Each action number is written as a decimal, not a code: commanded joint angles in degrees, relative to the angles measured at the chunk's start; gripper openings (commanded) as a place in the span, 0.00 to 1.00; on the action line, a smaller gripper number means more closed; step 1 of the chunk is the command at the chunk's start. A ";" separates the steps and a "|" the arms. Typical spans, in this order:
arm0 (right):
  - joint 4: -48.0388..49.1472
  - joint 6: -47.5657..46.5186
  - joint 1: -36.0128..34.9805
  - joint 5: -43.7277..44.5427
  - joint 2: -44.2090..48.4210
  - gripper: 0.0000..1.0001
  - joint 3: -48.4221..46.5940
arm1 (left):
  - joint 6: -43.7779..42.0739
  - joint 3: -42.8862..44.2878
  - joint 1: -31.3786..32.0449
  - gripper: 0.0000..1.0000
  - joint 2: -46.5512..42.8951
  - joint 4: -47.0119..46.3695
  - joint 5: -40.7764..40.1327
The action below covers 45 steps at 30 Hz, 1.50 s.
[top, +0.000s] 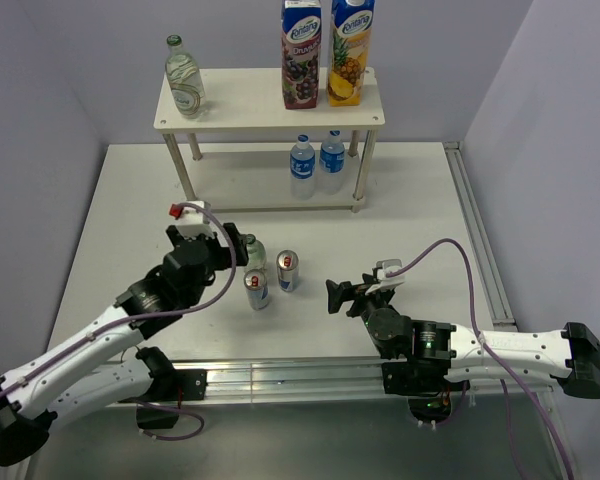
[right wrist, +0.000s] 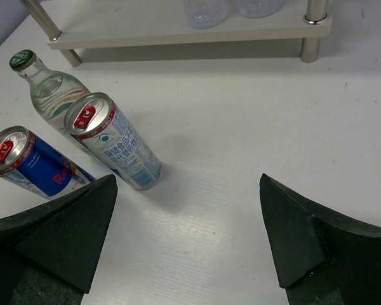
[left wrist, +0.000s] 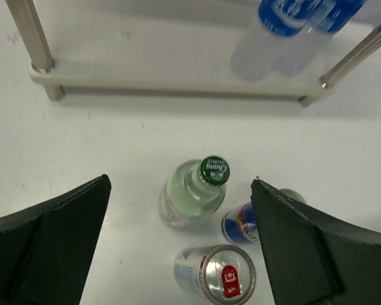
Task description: Place and organize the beverage onto the shelf
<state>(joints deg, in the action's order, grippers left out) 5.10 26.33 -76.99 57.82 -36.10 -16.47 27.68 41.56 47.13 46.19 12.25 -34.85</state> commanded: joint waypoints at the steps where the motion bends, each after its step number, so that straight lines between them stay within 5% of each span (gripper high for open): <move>1: 0.79 0.57 -0.26 1.86 0.41 1.00 -1.02 | 4.84 -1.65 0.33 0.99 2.40 -10.30 2.42; 23: 1.66 0.22 -0.35 1.59 -0.82 1.00 -1.11 | 5.54 -9.22 0.94 0.99 13.39 -26.13 1.63; 35: 1.84 0.39 -0.27 1.24 -1.26 1.00 -1.02 | 6.68 -8.34 3.84 0.93 19.02 -25.70 -8.91; 45: 1.93 0.39 -0.27 1.24 -0.82 1.00 -0.85 | 4.84 -7.73 3.93 0.61 21.65 -27.63 -11.99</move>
<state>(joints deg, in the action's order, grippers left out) 5.15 26.35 -76.99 57.80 -37.41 -16.47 33.47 32.97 50.74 66.26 -13.56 -44.49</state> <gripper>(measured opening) 0.998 0.631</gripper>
